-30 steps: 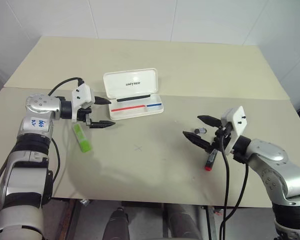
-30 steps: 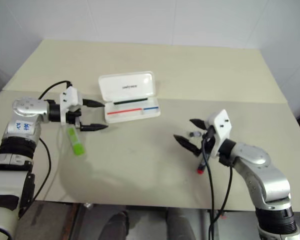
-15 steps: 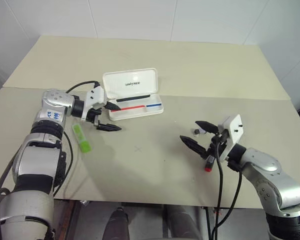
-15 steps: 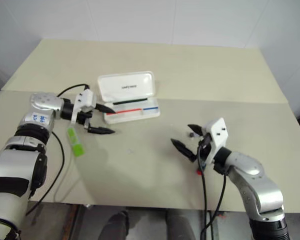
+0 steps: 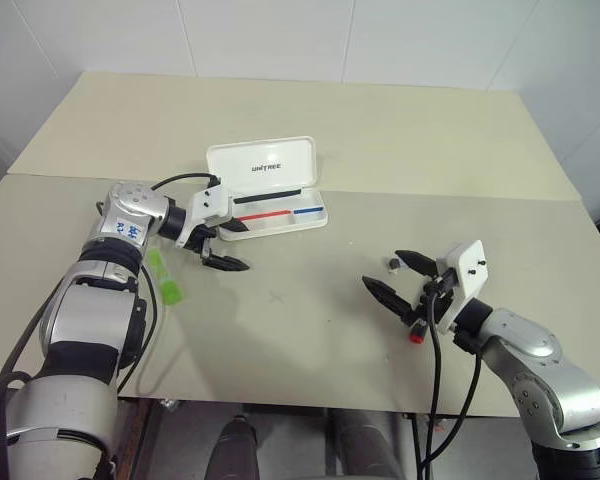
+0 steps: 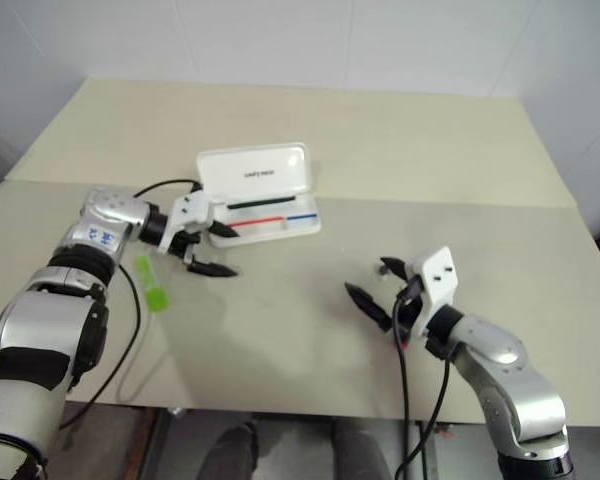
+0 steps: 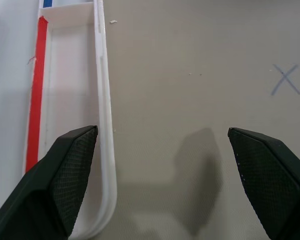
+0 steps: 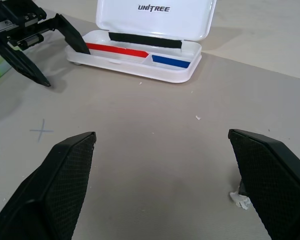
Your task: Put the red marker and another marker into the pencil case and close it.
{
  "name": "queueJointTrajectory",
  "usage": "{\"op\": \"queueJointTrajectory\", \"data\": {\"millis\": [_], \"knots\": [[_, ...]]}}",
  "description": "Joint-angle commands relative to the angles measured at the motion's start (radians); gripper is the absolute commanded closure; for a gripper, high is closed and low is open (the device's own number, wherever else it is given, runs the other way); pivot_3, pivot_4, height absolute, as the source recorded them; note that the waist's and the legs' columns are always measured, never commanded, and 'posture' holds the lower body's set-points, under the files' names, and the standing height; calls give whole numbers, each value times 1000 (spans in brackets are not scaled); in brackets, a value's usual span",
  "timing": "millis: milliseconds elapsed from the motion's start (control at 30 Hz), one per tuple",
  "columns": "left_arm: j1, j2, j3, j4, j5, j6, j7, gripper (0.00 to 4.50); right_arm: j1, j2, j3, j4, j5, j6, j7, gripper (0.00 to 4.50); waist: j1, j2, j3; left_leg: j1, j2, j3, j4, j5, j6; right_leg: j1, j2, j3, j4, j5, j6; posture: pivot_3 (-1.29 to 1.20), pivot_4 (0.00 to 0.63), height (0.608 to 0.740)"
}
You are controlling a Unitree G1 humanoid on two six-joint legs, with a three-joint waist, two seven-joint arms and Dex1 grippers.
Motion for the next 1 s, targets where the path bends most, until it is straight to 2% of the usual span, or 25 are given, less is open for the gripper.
{"op": "queueJointTrajectory", "data": {"millis": [33, 133, 167, 200, 300, 500, 600, 1000], "knots": [[-34, -9, -20, 8, 43, 6, 58, 7, -17, 4, -2, -29, 2, -23, -6, 0, 0, 0, 0, 0, 0, 0, 0, 0, 0, 0, 0, 0, 0, 0, 0, 0, 150, 740], [-39, -18, -45, 15, 82, 18, 109, 7, -23, 2, -4, -24, 2, -23, -3, 0, 0, 0, 0, 0, 0, 0, 0, 0, 0, 0, 0, 0, 0, 0, 0, 0, 150, 740], [-40, -20, -53, 17, 94, 28, 124, 426, -24, 1, -4, -24, 2, -23, -2, 0, 0, 0, 0, 0, 0, 0, 0, 0, 0, 0, 0, 0, 0, 0, 0, 0, 150, 740], [-42, -22, -59, 19, 104, 33, 138, 585, -26, 0, -5, -23, 2, -22, -2, 0, 0, 0, 0, 0, 0, 0, 0, 0, 0, 0, 0, 0, 0, 0, 0, 0, 150, 740], [-42, -30, -55, 19, 108, 26, 141, 1504, -30, -2, -8, -21, 2, -21, -2, 0, 1, 0, 0, 0, 0, 0, 0, 0, 0, 0, 0, 0, 0, 0, 0, 0, 150, 740], [-43, -41, -53, 20, 120, 13, 169, 3600, -36, -8, -14, -15, 2, -20, 2, 0, 1, 0, 0, 1, 0, 0, 0, 0, 0, 0, 0, 0, 1, 0, 0, 0, 150, 740], [-45, -44, -48, 19, 120, 11, 173, 4487, -42, -14, -18, -12, 4, -18, 5, 0, 1, 0, 0, 1, 0, 0, 0, 0, 0, 0, 0, 0, 1, 0, 0, 0, 150, 740], [-45, -34, -10, -16, 78, -40, 122, 4487, -63, -63, -41, 22, 11, -20, 48, 0, 3, 0, 0, 0, 0, 0, 1, 0, 0, 0, 0, 0, 1, 0, 0, 0, 150, 740]]}}
